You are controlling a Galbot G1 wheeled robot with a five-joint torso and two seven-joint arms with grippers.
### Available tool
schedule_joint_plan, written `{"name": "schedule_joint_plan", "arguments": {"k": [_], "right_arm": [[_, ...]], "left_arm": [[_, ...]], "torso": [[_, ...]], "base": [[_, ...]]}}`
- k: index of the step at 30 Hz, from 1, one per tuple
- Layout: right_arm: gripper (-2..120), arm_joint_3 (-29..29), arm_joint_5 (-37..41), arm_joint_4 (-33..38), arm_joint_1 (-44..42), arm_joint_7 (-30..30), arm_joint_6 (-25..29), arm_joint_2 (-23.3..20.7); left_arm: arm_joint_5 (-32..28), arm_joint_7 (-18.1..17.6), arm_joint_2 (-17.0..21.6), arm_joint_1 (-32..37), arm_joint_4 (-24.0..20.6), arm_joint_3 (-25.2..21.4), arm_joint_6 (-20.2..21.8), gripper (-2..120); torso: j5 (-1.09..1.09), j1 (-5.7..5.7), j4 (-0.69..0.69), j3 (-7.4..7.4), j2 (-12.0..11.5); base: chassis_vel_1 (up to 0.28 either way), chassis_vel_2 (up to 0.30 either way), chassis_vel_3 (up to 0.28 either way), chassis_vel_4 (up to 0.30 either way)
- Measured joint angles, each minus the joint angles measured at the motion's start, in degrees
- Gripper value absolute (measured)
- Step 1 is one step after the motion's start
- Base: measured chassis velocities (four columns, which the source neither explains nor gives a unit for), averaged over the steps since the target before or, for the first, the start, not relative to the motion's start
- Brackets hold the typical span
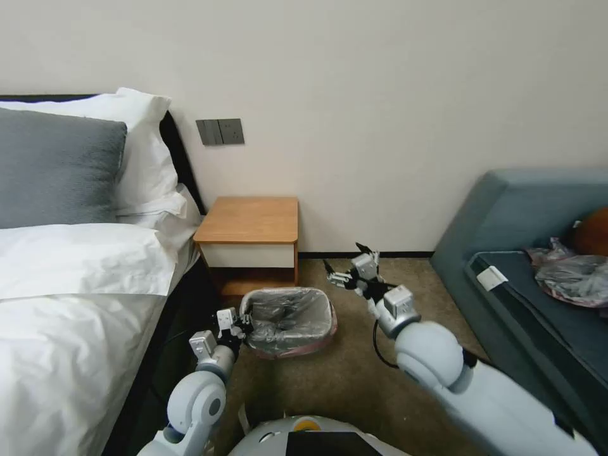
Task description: Pick up the garbage bag from the table and place it over the trash can.
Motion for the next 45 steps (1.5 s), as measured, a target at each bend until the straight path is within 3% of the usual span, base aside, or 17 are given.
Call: {"name": "schedule_joint_plan", "arguments": {"k": [6, 11, 14, 27, 45], "right_arm": [[100, 7.8, -10.0, -0.1, -13.3, -4.7, 5.1, 10.2], [100, 10.4, -15.9, 0.5, -18.8, -6.5, 8.6, 15.6], [100, 12.1, -22.8, 0.3, -24.7, -7.5, 14.3, 19.9], [100, 14.4, -23.0, 0.1, -25.2, -6.5, 16.6, 20.7], [100, 14.2, -22.6, 0.1, -25.9, -6.4, 16.9, 20.5]], "left_arm": [[0.2, -0.1, 1.1, 0.7, 0.3, 0.7, 0.1, 3], [0.8, -0.1, 1.4, 1.0, 0.8, 1.3, -0.1, 3], [1.8, -0.3, 1.2, 0.7, 2.0, 3.2, -1.1, 3], [2.2, -5.4, -0.9, 1.2, 1.4, 9.1, 1.3, 3], [0.6, -7.6, -1.2, -1.1, 4.9, 9.5, 5.0, 3]], "torso": [[0.01, 0.0, -0.02, 0.0, 0.0], [0.0, 0.0, -0.04, 0.0, 0.0], [0.0, 0.0, -0.04, 0.0, 0.0], [0.01, 0.0, -0.02, 0.0, 0.0], [0.01, 0.0, -0.03, 0.0, 0.0]], "base": [[0.0, 0.0, 0.0, 0.0], [0.0, 0.0, 0.0, 0.0], [0.0, 0.0, 0.0, 0.0], [0.0, 0.0, 0.0, 0.0], [0.0, 0.0, 0.0, 0.0]]}}
